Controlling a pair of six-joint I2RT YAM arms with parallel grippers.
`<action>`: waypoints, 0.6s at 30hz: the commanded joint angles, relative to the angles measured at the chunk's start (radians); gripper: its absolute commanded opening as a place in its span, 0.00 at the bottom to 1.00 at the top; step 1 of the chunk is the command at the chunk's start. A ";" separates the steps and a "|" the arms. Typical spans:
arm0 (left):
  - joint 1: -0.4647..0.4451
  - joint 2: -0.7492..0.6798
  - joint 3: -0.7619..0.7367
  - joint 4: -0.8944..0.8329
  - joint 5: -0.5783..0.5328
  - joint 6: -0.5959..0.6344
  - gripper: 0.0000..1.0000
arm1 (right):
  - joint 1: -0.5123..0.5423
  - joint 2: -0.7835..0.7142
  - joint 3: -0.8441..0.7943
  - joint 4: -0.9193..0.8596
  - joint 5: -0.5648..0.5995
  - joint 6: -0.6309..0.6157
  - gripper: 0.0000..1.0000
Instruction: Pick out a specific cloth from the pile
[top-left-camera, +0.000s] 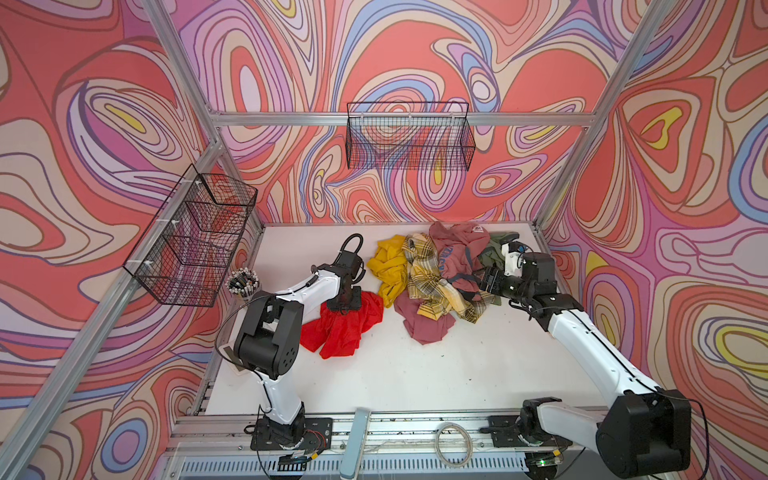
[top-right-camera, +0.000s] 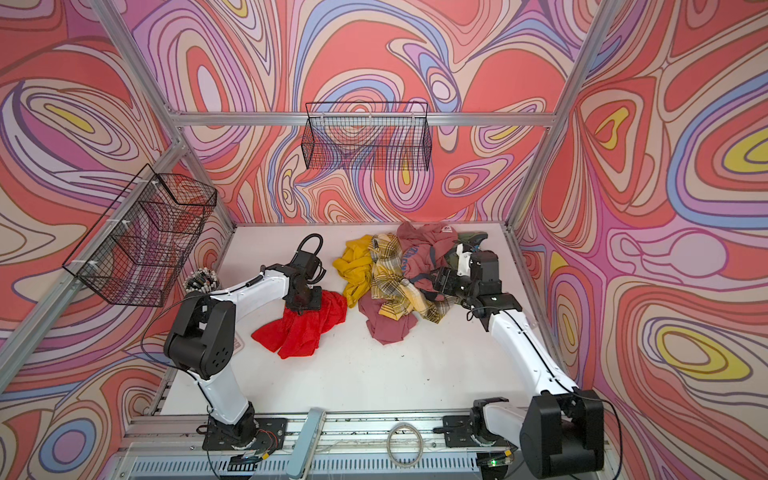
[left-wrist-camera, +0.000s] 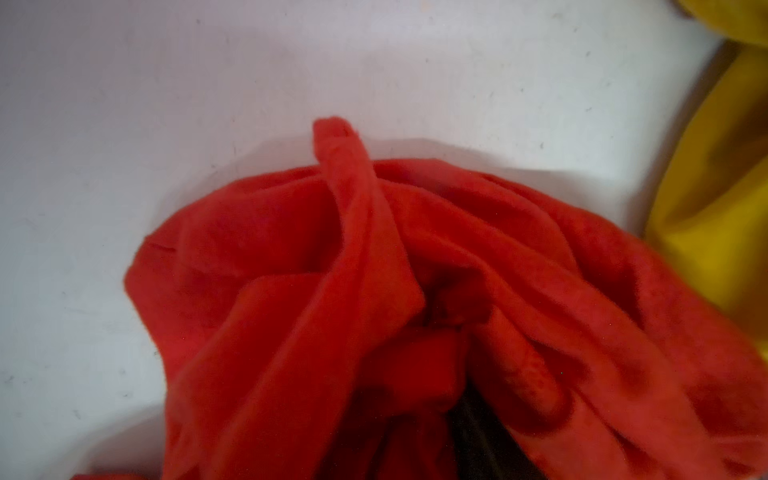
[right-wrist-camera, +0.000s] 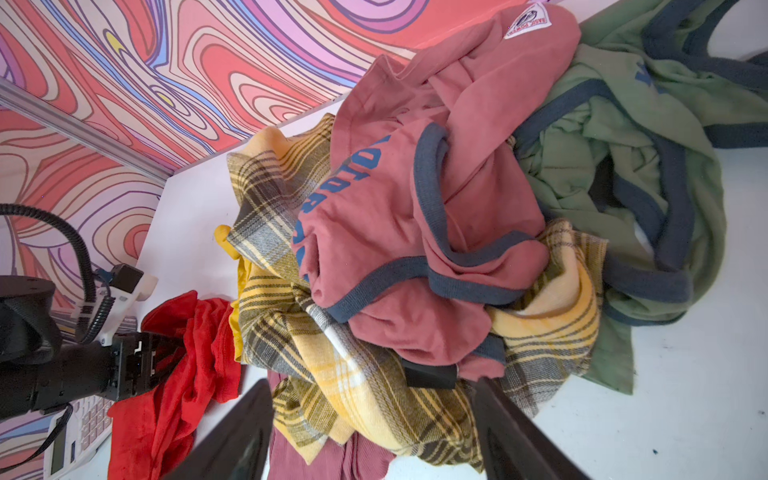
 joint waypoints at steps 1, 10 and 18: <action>-0.018 -0.104 -0.041 0.007 -0.029 -0.018 0.78 | 0.007 -0.018 -0.007 -0.018 0.023 -0.030 0.79; -0.129 -0.285 0.025 -0.127 -0.186 0.028 0.99 | 0.006 -0.010 -0.012 -0.011 0.021 -0.030 0.79; -0.269 -0.250 0.006 -0.182 -0.220 -0.054 1.00 | 0.007 -0.012 -0.007 -0.030 0.045 -0.057 0.80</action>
